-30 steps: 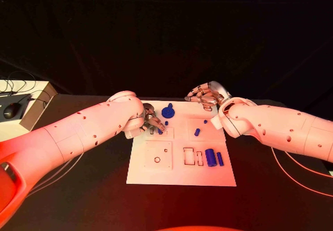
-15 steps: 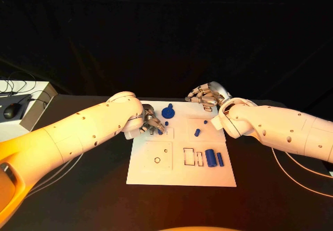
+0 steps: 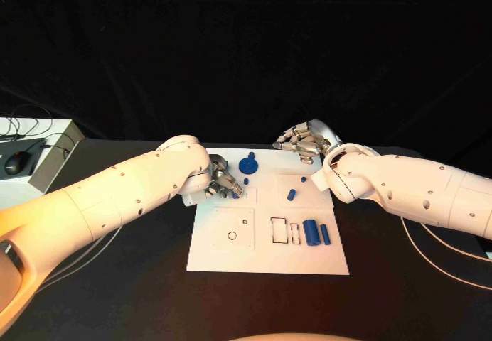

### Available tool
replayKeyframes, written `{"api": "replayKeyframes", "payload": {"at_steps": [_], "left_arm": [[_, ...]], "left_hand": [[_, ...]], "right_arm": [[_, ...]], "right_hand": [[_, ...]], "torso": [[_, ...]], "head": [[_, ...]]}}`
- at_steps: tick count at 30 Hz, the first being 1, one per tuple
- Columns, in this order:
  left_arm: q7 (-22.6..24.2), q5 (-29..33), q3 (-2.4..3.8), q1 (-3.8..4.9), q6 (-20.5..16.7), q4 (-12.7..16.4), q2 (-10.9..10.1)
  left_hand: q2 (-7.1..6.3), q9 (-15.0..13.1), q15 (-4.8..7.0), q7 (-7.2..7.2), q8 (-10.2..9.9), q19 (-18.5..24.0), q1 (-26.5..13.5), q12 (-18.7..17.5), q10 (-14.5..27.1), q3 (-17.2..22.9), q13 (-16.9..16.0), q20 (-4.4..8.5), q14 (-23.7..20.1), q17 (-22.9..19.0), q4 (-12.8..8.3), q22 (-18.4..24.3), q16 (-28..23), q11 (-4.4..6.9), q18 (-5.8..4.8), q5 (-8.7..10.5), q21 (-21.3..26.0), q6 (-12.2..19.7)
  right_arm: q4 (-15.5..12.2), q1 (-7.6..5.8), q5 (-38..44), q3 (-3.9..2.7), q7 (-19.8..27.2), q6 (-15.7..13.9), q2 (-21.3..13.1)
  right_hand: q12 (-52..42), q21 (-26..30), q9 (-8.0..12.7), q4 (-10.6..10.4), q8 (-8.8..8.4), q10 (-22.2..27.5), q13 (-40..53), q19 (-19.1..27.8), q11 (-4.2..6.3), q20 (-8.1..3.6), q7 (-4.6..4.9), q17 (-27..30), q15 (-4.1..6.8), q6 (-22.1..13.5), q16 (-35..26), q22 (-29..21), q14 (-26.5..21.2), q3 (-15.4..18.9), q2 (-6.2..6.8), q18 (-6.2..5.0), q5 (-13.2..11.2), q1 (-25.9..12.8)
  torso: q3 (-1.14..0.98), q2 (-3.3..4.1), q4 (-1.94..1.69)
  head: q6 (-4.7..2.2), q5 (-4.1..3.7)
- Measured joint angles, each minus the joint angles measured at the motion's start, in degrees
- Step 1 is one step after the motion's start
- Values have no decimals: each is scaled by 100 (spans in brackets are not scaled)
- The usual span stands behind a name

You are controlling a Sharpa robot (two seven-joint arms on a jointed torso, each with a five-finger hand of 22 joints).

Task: Assemble the parts on the task board

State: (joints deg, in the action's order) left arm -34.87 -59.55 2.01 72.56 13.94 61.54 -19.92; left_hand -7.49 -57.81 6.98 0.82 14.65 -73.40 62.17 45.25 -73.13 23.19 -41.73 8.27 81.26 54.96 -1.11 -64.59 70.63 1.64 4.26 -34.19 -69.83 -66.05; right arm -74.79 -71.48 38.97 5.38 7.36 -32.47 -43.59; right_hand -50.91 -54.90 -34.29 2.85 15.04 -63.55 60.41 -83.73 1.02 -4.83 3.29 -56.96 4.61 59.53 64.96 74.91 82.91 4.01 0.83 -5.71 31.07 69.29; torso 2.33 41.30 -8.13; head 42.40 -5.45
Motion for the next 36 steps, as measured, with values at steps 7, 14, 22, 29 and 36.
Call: {"api": "replayKeyframes", "payload": {"at_steps": [7,14,22,29,36], "left_arm": [[-2,20,1,1,37,-20,9],[-4,33,1,2,45,-61,40],[-9,51,1,2,43,-130,87],[-9,59,2,3,39,-185,116],[-3,64,5,4,34,-218,134]], "left_hand": [[0,2,1,0,0,1,0,0,0,0,0,0,-1,0,0,-2,0,0,-43,4,0,0],[0,-9,3,0,0,0,0,-4,0,2,1,0,-3,-20,2,-11,-1,1,-83,16,0,0],[86,-91,6,7,36,1,-86,-3,-1,23,-34,0,-6,-87,24,-10,-2,1,-83,64,0,-12],[106,-115,6,-18,67,1,-106,45,13,-50,-34,0,-7,-113,-50,-16,-2,14,-84,65,27,6],[106,-93,7,-37,68,1,-106,79,21,-265,-24,0,-7,-155,-265,-24,-7,23,-83,120,103,-13]], "right_arm": [[2,0,0,0,0,4,3],[2,0,1,2,0,8,3],[0,0,3,0,-1,17,1],[-2,0,6,0,-1,23,-2],[-2,-1,11,1,-4,32,1]], "right_hand": [[0,0,0,0,0,0,0,0,0,0,0,0,0,0,0,0,0,0,0,0,0,0],[0,0,-1,0,1,0,-1,0,0,0,0,0,0,0,0,0,0,0,0,0,0,0],[0,0,-4,0,1,0,-1,0,0,0,0,0,0,0,0,4,0,0,0,0,0,0],[0,0,-4,0,1,0,-1,0,0,0,0,0,0,0,0,3,0,0,0,0,0,0],[0,0,-4,0,1,0,-1,0,0,0,0,0,0,0,0,3,0,0,0,1,0,0]], "torso": [[2,0,0],[0,0,-1],[0,0,0],[0,1,1],[-1,1,3]], "head": [[4,-2],[1,-6],[-3,-9],[-4,-13],[-2,-13]]}}
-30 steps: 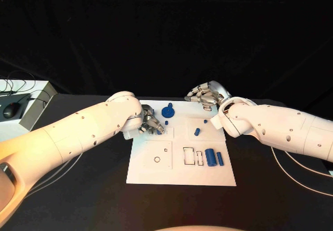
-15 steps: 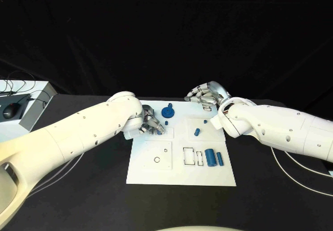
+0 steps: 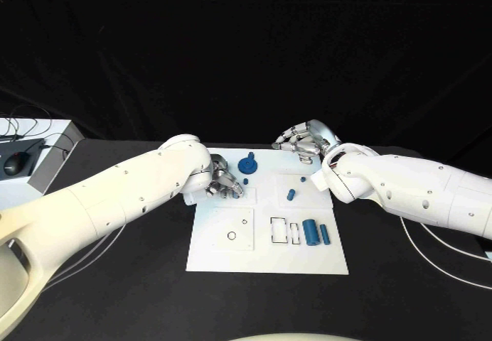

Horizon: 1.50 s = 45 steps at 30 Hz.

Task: Assemble the parts on the task board

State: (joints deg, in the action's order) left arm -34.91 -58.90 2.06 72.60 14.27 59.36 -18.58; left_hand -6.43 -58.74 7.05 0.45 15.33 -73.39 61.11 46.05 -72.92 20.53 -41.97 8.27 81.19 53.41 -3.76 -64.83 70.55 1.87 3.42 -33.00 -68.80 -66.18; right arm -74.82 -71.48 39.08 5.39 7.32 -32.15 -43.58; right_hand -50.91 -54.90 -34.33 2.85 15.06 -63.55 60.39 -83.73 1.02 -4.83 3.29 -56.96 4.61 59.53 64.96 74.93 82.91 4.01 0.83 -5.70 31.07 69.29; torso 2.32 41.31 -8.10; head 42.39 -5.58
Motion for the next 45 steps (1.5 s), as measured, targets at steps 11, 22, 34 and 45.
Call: {"api": "replayKeyframes", "payload": {"at_steps": [11,22,34,45], "left_arm": [[-1,29,-1,-1,-85,-16,-11],[-7,110,5,8,-152,-20,-26],[-6,185,4,5,-215,7,-49],[-5,253,2,1,-251,35,-73]], "left_hand": [[-73,649,-12,-40,-543,116,76,39,-59,-282,0,-73,-109,-213,116,195,-178,184,0,31,274,50],[-90,1466,-67,131,-820,185,275,-29,55,-77,125,-142,-107,-212,320,211,-206,129,93,21,344,41],[-120,1235,-95,137,-516,163,306,-29,73,178,227,-164,-94,-139,575,98,-206,111,92,11,344,76],[-121,1104,-97,105,-383,111,307,-29,51,242,270,-112,-92,-82,639,3,-206,89,89,-34,278,66]], "right_arm": [[5,0,7,0,-2,16,3],[10,0,11,0,-4,34,3],[20,0,15,0,-6,55,12],[29,0,18,0,-6,75,20]], "right_hand": [[0,0,0,0,0,0,0,0,0,0,0,0,0,0,0,-1,0,0,0,0,0,0],[24,0,1,0,0,0,5,0,0,0,0,8,0,0,0,-2,0,0,-23,0,0,-23],[23,0,1,0,0,0,4,0,0,0,0,8,0,0,0,-3,0,0,-39,-1,0,-38],[22,0,1,0,0,0,3,0,0,0,0,8,0,0,0,1,0,0,-38,0,0,-38]], "torso": [[-4,0,-1],[0,-4,-3],[2,-1,-3],[-2,-1,-3]], "head": [[7,-7],[3,-7],[-1,-7],[2,-9]]}}
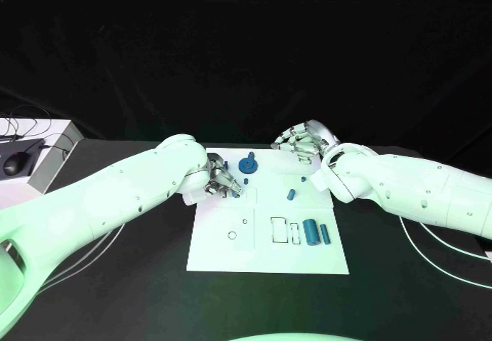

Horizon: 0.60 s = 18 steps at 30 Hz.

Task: Assemble the parts on the task board

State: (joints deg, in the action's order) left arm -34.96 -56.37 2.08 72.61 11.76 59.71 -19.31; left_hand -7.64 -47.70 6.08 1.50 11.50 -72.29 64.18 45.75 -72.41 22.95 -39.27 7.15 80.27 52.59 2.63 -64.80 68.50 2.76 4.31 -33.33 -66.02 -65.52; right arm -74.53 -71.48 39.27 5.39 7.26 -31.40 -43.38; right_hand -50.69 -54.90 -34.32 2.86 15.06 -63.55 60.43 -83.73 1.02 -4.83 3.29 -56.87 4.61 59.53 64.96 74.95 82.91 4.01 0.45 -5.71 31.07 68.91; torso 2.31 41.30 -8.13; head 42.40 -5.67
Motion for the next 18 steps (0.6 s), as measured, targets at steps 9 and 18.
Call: {"api": "replayKeyframes", "payload": {"at_steps": [9,18], "left_arm": [[-8,122,34,-11,27,93,-78],[-8,316,154,26,211,220,-211]], "left_hand": [[-44,-48,-8,-6,31,0,44,0,-4,22,5,0,8,7,22,-16,0,-3,-1,0,0,14],[-89,-48,-8,2,31,0,89,-11,-4,22,4,0,8,7,22,-32,0,-2,-1,0,-27,22]], "right_arm": [[7,0,1,0,-3,14,-1],[14,1,4,0,-7,22,-7]], "right_hand": [[-1,3,0,0,0,0,-1,0,0,0,0,5,0,0,-2,-1,0,0,0,0,0,0],[-1,22,2,0,0,0,-1,0,0,0,0,14,0,0,-23,-1,0,0,1,0,0,1]], "torso": [[-3,-4,1],[-4,-12,-3]], "head": [[-21,-5],[-35,-4]]}}
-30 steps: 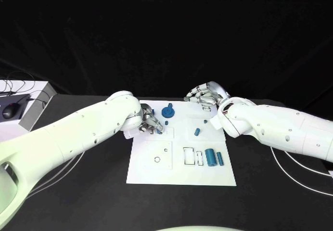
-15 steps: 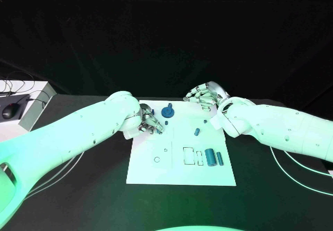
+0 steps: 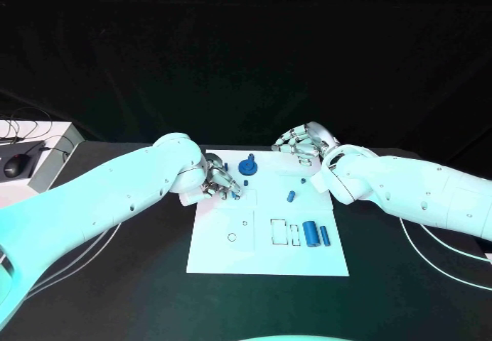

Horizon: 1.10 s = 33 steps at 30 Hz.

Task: Assemble the parts on the task board

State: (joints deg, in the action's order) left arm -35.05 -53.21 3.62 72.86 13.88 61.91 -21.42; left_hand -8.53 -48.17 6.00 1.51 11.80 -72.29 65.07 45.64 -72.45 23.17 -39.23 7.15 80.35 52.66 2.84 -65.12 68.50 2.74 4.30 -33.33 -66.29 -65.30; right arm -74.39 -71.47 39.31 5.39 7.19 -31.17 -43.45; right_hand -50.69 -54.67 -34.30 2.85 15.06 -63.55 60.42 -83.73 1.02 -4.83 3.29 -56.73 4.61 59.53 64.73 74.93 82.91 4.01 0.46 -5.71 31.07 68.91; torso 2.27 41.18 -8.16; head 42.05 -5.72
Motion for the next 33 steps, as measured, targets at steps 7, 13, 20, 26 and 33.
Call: {"api": "replayKeyframes", "payload": {"at_steps": [7,13,20,26,33], "left_arm": [[-7,83,70,57,232,20,-22],[-18,74,83,122,510,-119,61],[-37,39,63,213,901,-474,283],[-49,4,-14,234,1136,-741,506],[-56,-64,-77,236,1260,-983,686]], "left_hand": [[-62,0,0,0,-2,0,62,-11,-1,1,4,0,0,18,1,-17,0,-1,-1,0,0,0],[-93,0,0,21,-4,1,93,-39,-7,10,4,0,1,25,10,-24,0,-7,-2,2,0,-22],[-93,1,0,20,-19,1,93,-39,-29,10,4,-1,2,41,10,-24,0,14,-3,11,0,-23],[-93,11,-1,31,-50,-19,93,-39,-31,-34,-3,-21,3,58,-34,-42,0,12,-3,-70,0,-37],[-93,20,13,28,-70,-41,93,-39,-59,-163,-10,-1,34,79,-163,-71,29,19,-3,-222,0,-60]], "right_arm": [[3,0,3,0,-3,3,-3],[3,-1,6,0,-7,5,1],[1,-1,13,0,-15,9,16],[1,-1,22,0,-23,12,39],[0,-2,31,0,-33,17,48]], "right_hand": [[0,0,0,0,0,0,0,0,0,0,0,0,0,0,0,0,0,0,0,0,0,0],[-1,0,-5,0,0,0,6,0,0,0,0,0,0,0,0,-1,0,0,0,0,0,0],[-1,0,-6,0,0,0,7,0,0,0,0,0,0,0,0,-2,0,0,0,0,0,0],[-1,0,-6,0,0,0,6,0,0,0,0,0,0,0,0,-2,0,0,0,0,0,0],[20,23,-6,0,0,0,5,0,0,0,0,9,0,0,0,-3,0,0,0,0,35,0]], "torso": [[2,4,0],[2,20,10],[2,24,11],[3,24,12],[5,24,14]], "head": [[-16,0],[-34,8],[-42,1],[-43,-7],[-32,-8]]}}
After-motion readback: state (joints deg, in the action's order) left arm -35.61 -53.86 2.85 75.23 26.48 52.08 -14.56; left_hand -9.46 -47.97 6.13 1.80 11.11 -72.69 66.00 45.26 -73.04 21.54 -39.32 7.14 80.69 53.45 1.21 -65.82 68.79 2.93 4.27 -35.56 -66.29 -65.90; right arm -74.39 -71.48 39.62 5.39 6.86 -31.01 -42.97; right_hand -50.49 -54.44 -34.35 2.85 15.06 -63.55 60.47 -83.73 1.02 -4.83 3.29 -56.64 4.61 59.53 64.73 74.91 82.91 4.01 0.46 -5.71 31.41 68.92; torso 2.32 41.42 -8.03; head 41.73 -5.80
